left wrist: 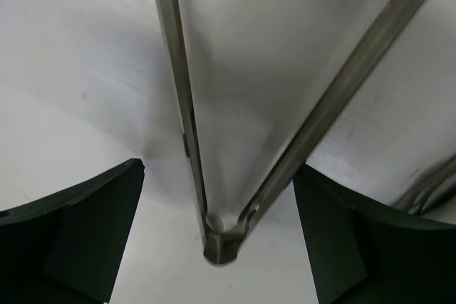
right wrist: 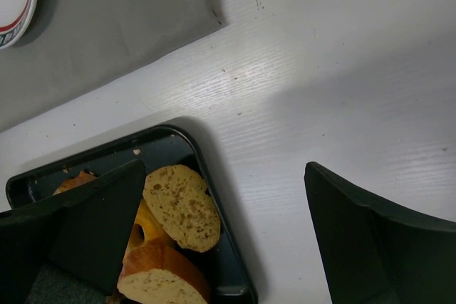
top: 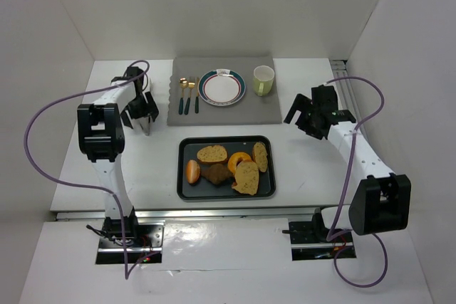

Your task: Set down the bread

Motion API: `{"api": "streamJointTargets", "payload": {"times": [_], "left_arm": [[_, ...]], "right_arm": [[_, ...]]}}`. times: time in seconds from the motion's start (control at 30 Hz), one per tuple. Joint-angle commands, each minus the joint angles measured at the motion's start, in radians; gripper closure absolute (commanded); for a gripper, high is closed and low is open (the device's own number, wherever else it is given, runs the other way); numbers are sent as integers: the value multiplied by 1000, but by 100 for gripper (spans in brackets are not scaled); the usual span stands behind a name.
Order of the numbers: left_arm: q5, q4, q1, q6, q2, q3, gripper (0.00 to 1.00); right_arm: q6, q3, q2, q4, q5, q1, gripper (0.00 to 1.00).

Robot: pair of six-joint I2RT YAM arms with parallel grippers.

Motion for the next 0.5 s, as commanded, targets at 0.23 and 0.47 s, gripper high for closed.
{"api": "streamJointTargets", "payload": {"times": [0.23,0.47], "left_arm": [[75,22,43,76,185,237,9],[86,22,43,96,205,278,40]], "right_arm": [[-17,-26,-48,41,-29,-7,0],[-17,-26,-38,41,-27,-16,0]]}}
